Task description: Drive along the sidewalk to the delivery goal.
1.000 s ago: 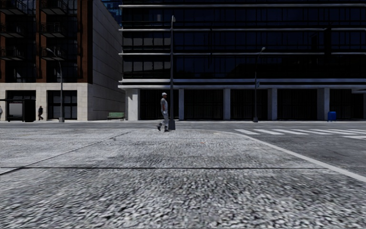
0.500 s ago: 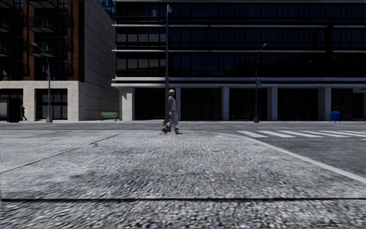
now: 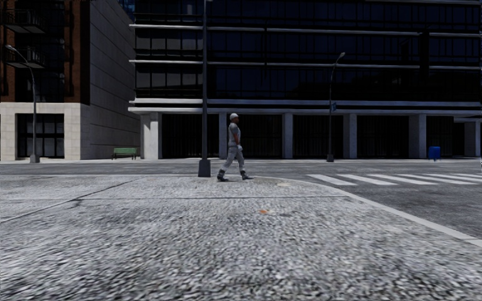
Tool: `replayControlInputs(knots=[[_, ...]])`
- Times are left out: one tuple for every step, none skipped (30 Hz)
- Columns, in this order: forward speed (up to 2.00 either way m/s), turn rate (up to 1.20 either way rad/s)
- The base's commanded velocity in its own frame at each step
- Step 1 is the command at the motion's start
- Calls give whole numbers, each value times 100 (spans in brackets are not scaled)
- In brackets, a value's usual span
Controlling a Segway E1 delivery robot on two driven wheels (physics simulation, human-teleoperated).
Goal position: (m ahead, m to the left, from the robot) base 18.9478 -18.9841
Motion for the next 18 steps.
replayControlInputs(knots=[[200, -16], [186, -1], [186, -1], [169, 0], [159, 0], [152, 0], [149, 0], [149, 0], [148, 0], [148, 0], [148, 0], [148, 0], [148, 0], [148, 0], [148, 0], [148, 0], [148, 0], [148, 0]])
